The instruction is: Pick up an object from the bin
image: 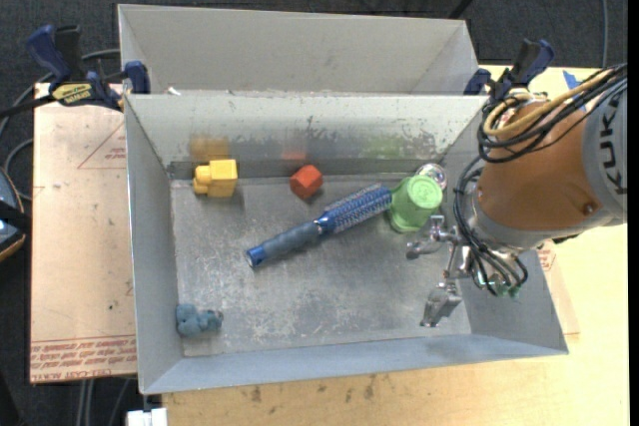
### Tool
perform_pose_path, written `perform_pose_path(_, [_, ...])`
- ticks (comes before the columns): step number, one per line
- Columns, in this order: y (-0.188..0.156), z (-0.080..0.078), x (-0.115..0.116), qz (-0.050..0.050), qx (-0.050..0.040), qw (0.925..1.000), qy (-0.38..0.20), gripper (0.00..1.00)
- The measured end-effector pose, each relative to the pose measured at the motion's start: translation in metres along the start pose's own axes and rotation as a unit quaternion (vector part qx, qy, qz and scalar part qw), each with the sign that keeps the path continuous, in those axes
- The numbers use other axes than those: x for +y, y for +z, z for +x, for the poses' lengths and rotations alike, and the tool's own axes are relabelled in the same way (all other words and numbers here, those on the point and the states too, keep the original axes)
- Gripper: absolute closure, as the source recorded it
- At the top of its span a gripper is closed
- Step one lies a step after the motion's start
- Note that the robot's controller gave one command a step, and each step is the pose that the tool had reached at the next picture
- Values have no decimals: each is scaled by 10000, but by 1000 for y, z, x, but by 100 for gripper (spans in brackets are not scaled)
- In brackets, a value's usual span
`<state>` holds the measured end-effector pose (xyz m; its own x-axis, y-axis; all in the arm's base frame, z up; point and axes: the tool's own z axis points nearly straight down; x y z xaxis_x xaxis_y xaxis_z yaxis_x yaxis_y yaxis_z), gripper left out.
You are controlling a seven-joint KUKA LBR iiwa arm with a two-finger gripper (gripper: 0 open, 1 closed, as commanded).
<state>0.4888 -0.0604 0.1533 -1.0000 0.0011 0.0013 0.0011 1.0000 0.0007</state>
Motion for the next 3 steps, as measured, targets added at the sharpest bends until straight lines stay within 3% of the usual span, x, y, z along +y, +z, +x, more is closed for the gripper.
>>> perform_pose_path(1, [2, -46, 93, -17, -38, 9977, -675, 0])
perform_pose_path(2, [29, -151, 124, -11, -41, 9996, -288, 0])
perform_pose_path(3, [44, -158, 116, -17, -138, 9997, -212, 0])
